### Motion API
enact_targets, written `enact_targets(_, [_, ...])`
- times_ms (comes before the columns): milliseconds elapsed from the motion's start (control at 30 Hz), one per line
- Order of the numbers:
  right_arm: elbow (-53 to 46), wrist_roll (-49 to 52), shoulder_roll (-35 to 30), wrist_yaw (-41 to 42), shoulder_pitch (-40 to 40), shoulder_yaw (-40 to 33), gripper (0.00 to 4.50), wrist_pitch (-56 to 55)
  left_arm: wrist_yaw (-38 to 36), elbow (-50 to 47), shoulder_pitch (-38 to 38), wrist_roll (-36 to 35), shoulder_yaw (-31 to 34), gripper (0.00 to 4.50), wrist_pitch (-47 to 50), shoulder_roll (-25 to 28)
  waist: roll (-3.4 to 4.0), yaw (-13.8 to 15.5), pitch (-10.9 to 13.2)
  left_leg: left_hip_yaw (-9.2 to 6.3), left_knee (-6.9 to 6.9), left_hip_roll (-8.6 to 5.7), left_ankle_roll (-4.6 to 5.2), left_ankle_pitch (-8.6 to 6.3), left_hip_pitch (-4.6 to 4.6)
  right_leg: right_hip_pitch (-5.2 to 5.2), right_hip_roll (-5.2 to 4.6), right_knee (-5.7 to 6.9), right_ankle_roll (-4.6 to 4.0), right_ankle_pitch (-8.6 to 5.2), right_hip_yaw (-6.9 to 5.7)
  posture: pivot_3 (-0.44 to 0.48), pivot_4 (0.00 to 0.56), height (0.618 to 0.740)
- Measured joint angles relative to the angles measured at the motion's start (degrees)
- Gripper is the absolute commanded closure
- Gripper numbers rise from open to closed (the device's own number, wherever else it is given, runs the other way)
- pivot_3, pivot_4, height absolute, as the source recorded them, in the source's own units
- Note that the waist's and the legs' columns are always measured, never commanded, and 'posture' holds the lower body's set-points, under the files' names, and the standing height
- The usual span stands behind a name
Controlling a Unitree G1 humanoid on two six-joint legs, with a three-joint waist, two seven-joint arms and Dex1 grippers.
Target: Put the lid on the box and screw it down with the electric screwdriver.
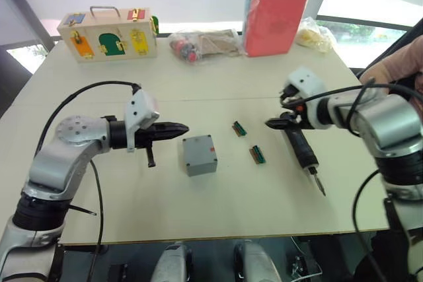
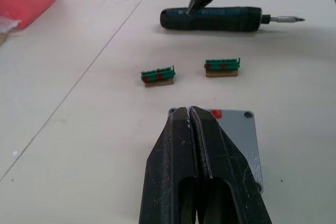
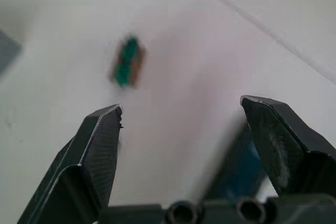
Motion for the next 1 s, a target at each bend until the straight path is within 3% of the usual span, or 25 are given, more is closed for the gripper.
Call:
enact_targets(100, [2.39, 0.3, -4.1, 1.76, -0.71, 2.51, 0.64, 2.22, 0.03, -0.04, -0.14, 0.11, -0.94, 4.5, -0.53, -1.16, 0.01, -0.01, 0.0, -0.01, -0.01, 0.02, 0.0, 0.0, 0.0, 0.0, 0.03, -0.01, 0.0, 0.0, 0.0, 0.0, 0.15, 0.73])
enact_targets(300, [9.75, 1.56, -5.92, 5.75, -4.76, 11.42, 0.64, 9.44, -0.2, 0.18, 0.26, 0.3, -1.45, 4.5, -2.57, -2.82, 0.01, 0.1, 0.0, -0.01, -0.01, 0.03, 0.01, 0.0, 0.0, -0.01, 0.03, -0.02, 0.0, 0.0, 0.02, 0.0, 0.15, 0.73])
enact_targets(800, [28.95, 2.49, -0.12, 7.8, -11.01, 21.01, 0.64, 14.25, 3.08, -1.72, 3.68, 0.57, -2.94, 4.5, -3.25, -5.01, 0.0, 0.16, 0.0, -0.01, 0.0, 0.02, 0.0, 0.0, -0.01, -0.01, 0.02, -0.02, 0.0, 0.0, 0.02, 0.0, 0.15, 0.73])
enact_targets(900, [30.66, 1.83, 1.16, 7.44, -11.9, 21.72, 1.27, 14.13, 3.84, -1.86, 4.51, 0.58, -2.95, 4.5, -3.24, -5.03, -0.06, 0.01, -0.04, -0.01, 0.01, 0.03, 0.0, 0.0, 0.0, -0.01, 0.03, 0.0, -0.02, 0.01, 0.02, 0.0, 0.15, 0.73])
enact_targets(1000, [31.9, 0.73, 1.93, 6.71, -12.33, 22.19, 2.34, 13.83, 4.38, -2.18, 4.61, 0.56, -2.91, 4.5, -3.24, -5.0, -0.1, 0.01, -0.06, -0.02, 0.02, 0.03, 0.0, 0.0, 0.01, -0.01, 0.04, 0.01, -0.03, 0.02, 0.02, 0.0, 0.15, 0.73])
